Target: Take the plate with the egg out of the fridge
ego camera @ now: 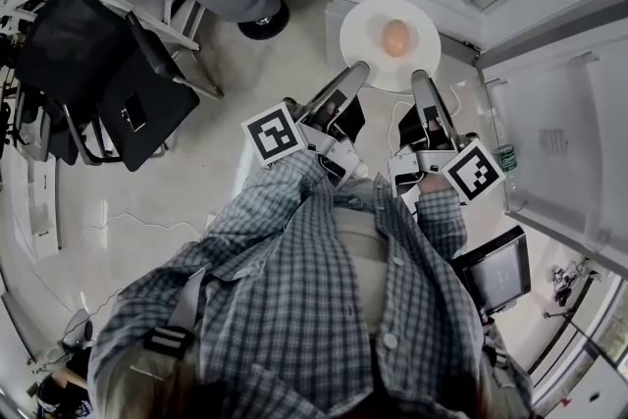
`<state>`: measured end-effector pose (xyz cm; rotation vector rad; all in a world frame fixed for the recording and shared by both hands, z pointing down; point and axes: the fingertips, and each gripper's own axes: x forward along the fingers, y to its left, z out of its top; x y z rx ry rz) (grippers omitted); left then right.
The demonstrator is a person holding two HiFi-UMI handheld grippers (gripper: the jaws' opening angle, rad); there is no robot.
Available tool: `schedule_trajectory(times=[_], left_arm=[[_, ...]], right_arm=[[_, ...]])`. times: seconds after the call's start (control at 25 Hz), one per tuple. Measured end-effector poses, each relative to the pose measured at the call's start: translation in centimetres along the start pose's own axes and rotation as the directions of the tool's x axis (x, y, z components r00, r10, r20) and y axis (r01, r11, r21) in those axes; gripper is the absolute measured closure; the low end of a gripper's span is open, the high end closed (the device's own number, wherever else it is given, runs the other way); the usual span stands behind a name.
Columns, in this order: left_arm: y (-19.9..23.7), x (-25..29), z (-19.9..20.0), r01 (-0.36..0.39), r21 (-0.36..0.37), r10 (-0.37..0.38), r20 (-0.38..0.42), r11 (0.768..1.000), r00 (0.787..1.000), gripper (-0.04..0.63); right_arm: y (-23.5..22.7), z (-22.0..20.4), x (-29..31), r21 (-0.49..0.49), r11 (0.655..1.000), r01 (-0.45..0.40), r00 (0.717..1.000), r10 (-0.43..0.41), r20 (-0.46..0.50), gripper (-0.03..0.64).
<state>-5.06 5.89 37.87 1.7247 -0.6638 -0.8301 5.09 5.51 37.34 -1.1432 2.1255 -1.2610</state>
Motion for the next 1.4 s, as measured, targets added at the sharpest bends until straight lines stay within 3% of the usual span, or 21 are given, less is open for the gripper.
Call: schedule_trajectory(times=[1.2, 1.4], left_arm=[[0.0, 1.0, -0.4, 0.004, -0.004, -0.004, 0.04, 1.0, 0.999, 0.528], [0.0, 0.7, 0.9, -0.012, 0.011, 0.011, 0.069, 1.0, 0.998, 0.528]], right_arm=[[-0.3, 1.3, 0.3, -0.034, 0.999, -0.016, 0.999, 0.015, -0.034, 0.54], [0.8, 1.3, 2.0, -0.042, 0.996, -0.079, 0.995, 0.077, -0.057, 0.54]])
